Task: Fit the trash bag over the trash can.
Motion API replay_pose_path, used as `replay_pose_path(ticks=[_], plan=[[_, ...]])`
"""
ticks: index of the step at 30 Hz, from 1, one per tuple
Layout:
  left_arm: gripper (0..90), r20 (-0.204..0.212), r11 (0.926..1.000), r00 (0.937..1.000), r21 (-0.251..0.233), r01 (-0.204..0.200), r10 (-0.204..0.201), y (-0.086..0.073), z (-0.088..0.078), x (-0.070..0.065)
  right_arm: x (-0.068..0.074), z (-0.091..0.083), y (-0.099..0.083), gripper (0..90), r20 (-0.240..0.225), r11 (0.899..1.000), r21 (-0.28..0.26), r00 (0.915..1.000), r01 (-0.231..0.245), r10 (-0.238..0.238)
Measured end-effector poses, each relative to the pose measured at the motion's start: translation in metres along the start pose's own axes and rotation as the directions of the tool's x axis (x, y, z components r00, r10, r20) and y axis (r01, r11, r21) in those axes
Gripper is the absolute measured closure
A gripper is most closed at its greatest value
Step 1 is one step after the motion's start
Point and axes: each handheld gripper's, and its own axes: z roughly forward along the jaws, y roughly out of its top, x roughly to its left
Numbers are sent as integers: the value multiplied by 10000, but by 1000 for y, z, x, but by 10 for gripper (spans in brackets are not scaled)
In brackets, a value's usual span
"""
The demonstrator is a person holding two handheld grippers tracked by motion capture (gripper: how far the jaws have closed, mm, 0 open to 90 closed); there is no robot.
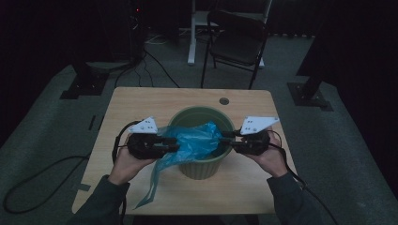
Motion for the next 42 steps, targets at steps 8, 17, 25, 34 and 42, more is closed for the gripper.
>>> replay_pose_path(ticks=[8, 17, 25, 34, 42], plan=[[701, -72, 9999, 9999, -70, -93, 93, 2, 2, -1, 3, -15, 1, 688, 47, 9992, -377, 9999, -128, 130], [714, -60, 9997, 9999, -196, -133, 132, 4, 4, -4, 21, 0, 10, 686, -759, 9993, -318, 9969, 180, -204], [715, 26, 9994, 9998, -272, -211, 212, 6, 7, -7, 32, 20, 17, 673, -1422, 9989, -414, 9895, 219, -276], [760, 134, 9989, 9995, -368, -290, 295, 7, 9, -9, 38, 36, 23, 647, -1931, 9990, -377, 9807, 236, -304], [823, -19, 9975, 9992, -577, -411, 411, 6, -1, -11, 41, 43, 20, 892, -1851, 9979, 86, 9808, 638, -611]])
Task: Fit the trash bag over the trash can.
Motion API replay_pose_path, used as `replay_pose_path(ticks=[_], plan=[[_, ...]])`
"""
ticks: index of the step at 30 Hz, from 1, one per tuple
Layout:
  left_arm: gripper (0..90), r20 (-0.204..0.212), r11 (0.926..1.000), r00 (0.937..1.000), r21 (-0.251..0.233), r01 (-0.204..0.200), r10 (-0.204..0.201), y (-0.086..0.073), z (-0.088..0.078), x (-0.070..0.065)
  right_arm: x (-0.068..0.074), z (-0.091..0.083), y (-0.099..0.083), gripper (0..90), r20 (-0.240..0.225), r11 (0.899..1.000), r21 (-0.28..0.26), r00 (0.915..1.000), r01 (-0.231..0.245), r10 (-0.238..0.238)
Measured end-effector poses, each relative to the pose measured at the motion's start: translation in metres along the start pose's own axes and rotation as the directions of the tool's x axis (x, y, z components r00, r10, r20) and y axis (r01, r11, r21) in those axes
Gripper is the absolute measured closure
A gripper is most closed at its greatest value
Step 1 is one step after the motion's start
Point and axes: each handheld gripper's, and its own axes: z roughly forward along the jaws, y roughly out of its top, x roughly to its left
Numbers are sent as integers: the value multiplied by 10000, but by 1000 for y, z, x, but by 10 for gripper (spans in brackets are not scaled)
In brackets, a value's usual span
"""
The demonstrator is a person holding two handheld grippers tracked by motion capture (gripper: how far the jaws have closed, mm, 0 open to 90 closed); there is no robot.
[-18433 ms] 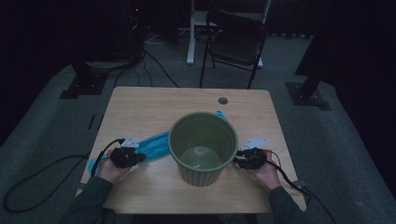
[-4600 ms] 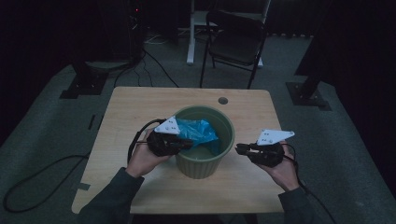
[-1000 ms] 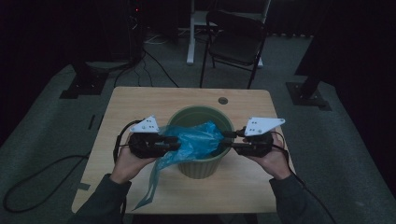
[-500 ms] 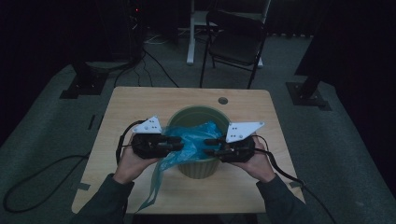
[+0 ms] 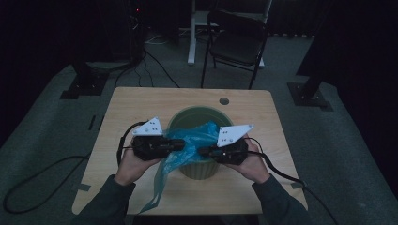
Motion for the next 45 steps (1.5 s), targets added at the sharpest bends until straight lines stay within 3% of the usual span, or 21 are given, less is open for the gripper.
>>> replay_pose_path(ticks=[3, 6, 13, 18, 19, 21, 26, 45], plan=[[811, -50, 9998, 9999, -145, 135, -136, -2, -7, 1, 1, -2, -1, 898, 110, 10000, 56, 9999, 42, -43], [795, 165, 9997, 9998, -165, 152, -149, -5, -12, -1, 1, -3, -1, 899, 156, 10000, 20, 9999, 67, -67], [661, 675, 9990, 9969, 159, -406, 395, -4, -4, -11, 0, -3, -1, 898, 254, 10000, -17, 9997, 25, -24], [760, 374, 9963, 9970, 507, -691, 672, -5, 4, -14, 0, -6, 0, 897, 312, 9999, -88, 9995, 76, -73], [845, 317, 9956, 9967, 542, -763, 746, -5, 4, -15, 0, -8, 0, 898, 351, 9998, -112, 9993, 150, -146], [892, 223, 9951, 9965, 553, -814, 803, -6, 4, -15, 1, -10, 0, 899, 415, 9997, -117, 9990, 193, -188], [900, -138, 9947, 9964, 608, -824, 834, -7, 1, -12, 2, -17, -4, 900, 496, 9997, -104, 9985, 228, -223], [899, -809, 9993, 9967, 362, 13, 16, -18, -15, 11, -8, -39, -23, 900, 1143, 9993, -112, 9928, -343, 353]])
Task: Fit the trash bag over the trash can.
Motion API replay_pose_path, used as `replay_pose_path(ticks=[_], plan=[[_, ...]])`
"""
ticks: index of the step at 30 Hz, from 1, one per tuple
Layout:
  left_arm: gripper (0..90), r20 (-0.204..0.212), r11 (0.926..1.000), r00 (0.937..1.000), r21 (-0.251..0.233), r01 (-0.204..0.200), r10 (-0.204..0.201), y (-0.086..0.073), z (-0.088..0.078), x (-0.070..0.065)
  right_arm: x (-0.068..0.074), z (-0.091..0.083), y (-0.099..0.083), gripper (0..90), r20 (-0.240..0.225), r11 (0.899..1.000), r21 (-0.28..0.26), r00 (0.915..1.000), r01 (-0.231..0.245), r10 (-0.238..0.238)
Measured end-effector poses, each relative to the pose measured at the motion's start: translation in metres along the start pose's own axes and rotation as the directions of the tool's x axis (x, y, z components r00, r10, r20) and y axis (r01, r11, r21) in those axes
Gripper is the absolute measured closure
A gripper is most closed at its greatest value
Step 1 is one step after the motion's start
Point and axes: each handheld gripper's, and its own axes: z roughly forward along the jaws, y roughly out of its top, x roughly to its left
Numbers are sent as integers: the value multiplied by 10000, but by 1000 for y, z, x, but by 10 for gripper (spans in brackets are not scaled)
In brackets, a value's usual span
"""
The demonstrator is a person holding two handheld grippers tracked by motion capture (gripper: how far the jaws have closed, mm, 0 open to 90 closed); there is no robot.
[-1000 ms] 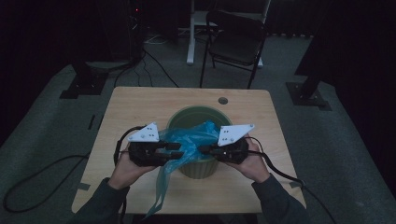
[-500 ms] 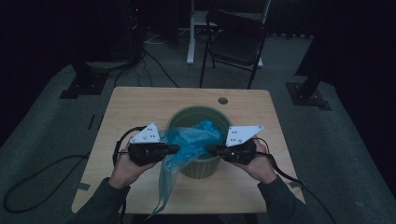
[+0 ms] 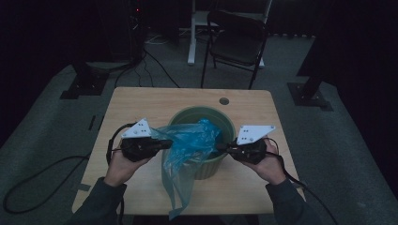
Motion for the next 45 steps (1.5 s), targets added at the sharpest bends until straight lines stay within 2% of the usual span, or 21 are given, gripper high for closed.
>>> replay_pose_path(ticks=[3, 13, 15, 16, 19, 28, 35, 41, 45], plan=[[899, -55, 10000, 10000, 3, 46, -46, -1, -1, 1, -1, -2, -2, 900, 66, 10000, 5, 10000, -59, 59], [899, -487, 9978, 9966, -74, 660, -663, -15, -10, 17, -7, -18, -15, 900, 475, 9989, -50, 9977, -475, 477], [899, -487, 9978, 9966, -74, 660, -663, -15, -10, 17, -8, -19, -16, 900, 518, 9988, -56, 9975, -489, 491], [899, -564, 9967, 9951, -67, 811, -814, -18, -11, 21, -8, -19, -16, 900, 518, 9988, -56, 9975, -489, 491], [898, -493, 9955, 9943, -52, 943, -945, -21, -10, 25, -11, -26, -24, 900, 667, 9970, -96, 9947, -772, 777], [895, -427, 9949, 9940, -61, 1003, -1005, -22, -6, 25, -13, -27, -30, 899, 716, 9954, 36, 9929, -955, 950], [884, -363, 9946, 9940, -166, 1022, -1027, -22, -9, 23, -7, -35, -23, 668, 795, 9943, -442, 9917, -975, 1008], [850, -383, 9949, 9942, -179, 997, -1003, -21, -9, 20, -1, -33, -15, 590, 713, 9929, -682, 9922, -978, 1026], [824, -378, 9949, 9943, -209, 989, -997, -20, -9, 19, 3, -31, -11, 585, 566, 9920, -760, 9929, -1005, 1049]])
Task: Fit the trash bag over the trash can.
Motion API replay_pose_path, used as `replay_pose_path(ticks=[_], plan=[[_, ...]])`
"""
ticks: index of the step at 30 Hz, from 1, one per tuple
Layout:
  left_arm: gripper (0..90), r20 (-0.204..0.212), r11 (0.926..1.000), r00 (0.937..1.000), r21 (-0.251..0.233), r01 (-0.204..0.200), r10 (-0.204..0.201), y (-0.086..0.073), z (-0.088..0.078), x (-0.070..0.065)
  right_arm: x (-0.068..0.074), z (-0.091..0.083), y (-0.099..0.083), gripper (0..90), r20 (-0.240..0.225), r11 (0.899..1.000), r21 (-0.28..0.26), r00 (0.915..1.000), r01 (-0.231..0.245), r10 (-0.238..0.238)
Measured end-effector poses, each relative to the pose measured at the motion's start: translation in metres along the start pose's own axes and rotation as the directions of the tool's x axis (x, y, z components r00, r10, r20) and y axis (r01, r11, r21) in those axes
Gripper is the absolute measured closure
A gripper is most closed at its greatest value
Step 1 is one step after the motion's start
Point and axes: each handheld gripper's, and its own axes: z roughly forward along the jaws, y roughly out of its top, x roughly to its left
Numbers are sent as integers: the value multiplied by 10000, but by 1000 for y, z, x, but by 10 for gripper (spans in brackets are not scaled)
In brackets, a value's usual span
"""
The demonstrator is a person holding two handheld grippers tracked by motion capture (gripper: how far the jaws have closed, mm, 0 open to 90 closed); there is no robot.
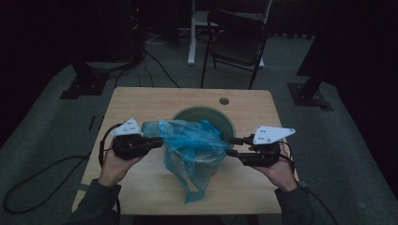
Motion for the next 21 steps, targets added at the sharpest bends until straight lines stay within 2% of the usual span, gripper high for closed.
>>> replay_pose_path(ticks=[4, 13, 18, 21], plan=[[763, 25, 10000, 10000, -54, 7, -6, 0, -2, -2, 9, 9, 3, 572, -227, 9999, 125, 9997, 116, -113], [617, 469, 9996, 9987, -167, 217, -209, -4, -4, -7, 10, 26, 2, 559, -344, 9991, 421, 9994, 24, -10], [534, 441, 9993, 9983, -59, 377, -374, -10, 5, -13, 11, 35, 2, 559, -181, 9973, 722, 9998, 88, -76], [497, 466, 9994, 9983, -62, 349, -346, -13, 7, -16, 12, 36, 1, 591, -121, 9966, 806, 9998, 146, -137]])
